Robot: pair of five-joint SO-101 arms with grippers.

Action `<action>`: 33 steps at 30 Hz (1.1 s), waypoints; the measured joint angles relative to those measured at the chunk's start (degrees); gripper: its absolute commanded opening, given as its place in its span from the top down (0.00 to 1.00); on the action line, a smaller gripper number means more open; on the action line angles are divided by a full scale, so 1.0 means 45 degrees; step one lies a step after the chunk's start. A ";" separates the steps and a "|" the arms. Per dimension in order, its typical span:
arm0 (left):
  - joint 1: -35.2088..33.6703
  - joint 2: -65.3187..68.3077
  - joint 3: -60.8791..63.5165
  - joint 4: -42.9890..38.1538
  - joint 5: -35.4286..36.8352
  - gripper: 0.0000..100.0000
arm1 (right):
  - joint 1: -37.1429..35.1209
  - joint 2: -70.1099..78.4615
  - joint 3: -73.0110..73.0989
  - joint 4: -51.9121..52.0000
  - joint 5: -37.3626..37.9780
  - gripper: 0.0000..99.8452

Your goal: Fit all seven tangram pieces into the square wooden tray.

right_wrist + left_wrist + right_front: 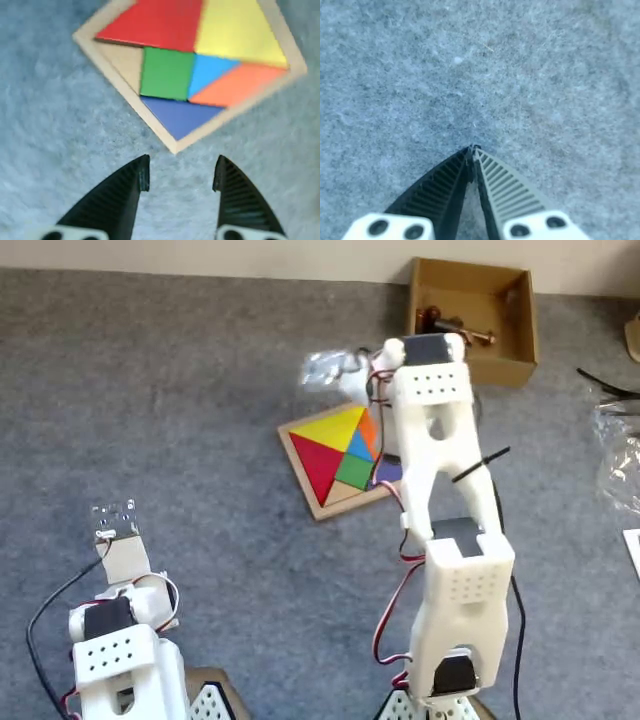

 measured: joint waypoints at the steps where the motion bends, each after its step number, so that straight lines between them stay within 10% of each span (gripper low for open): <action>1: 0.0000 0.0000 0.0000 0.0000 0.0000 1.00 | 0.0137 0.0000 0.0000 0.0000 -0.0547 0.80; 16: 0.0000 0.0000 0.0000 0.0000 0.0000 1.00 | 0.0860 -0.3790 0.2110 0.0000 -0.8869 0.80; 33: 0.0000 0.0000 0.0000 0.0000 0.0000 1.00 | 0.0879 -0.9065 0.9319 -0.0391 -1.1995 0.80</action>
